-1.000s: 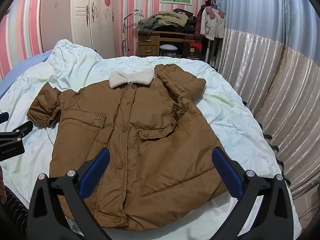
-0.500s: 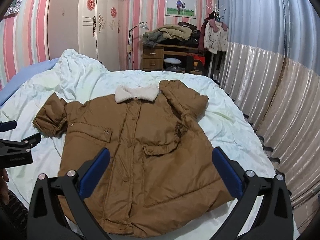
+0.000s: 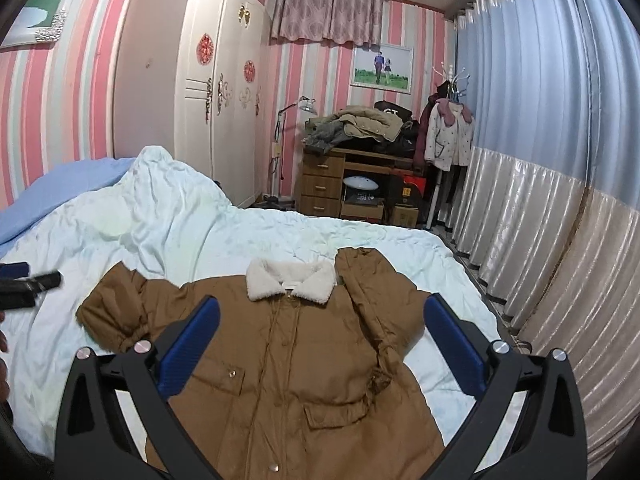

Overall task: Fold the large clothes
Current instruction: 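Move the left tool to the jacket sleeve cuff and grasp it, then fold the gripped sleeve across the jacket front with the left tool, release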

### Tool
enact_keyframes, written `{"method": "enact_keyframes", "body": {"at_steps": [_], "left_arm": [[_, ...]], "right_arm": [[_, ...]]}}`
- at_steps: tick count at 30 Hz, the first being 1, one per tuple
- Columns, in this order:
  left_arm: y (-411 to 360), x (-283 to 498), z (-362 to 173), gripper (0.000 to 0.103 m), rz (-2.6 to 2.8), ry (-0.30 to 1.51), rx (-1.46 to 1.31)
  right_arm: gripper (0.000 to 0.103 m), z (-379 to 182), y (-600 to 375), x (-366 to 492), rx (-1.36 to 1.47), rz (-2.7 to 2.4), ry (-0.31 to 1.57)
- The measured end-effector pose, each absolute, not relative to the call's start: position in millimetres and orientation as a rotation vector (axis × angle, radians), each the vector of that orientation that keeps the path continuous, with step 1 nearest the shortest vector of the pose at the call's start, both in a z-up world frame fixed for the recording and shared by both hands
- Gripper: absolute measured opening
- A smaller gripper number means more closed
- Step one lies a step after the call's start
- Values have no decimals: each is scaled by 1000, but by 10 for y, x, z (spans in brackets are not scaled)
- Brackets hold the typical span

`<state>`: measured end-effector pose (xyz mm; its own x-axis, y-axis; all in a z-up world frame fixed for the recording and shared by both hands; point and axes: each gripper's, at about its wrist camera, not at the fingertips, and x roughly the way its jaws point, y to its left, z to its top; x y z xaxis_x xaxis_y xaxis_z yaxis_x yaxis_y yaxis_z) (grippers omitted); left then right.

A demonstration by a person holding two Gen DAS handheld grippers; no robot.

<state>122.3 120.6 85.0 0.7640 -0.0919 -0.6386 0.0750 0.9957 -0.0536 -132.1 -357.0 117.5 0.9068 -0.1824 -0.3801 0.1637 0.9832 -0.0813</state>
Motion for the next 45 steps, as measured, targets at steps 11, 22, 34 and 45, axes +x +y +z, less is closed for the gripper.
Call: {"method": "enact_keyframes", "body": {"at_steps": [11, 22, 34, 45], "left_arm": [[1344, 1948, -478, 100, 9, 879, 156], [1158, 2538, -1616, 80, 50, 998, 231], [1295, 3023, -1954, 34, 39, 1096, 161], [924, 3449, -1136, 28, -79, 1127, -190]], "right_arm": [[102, 43, -3958, -516, -82, -227, 655], [102, -701, -3993, 150, -136, -231, 758], [102, -1049, -4055, 296, -108, -233, 881], [102, -696, -4073, 613, -152, -231, 866]]}}
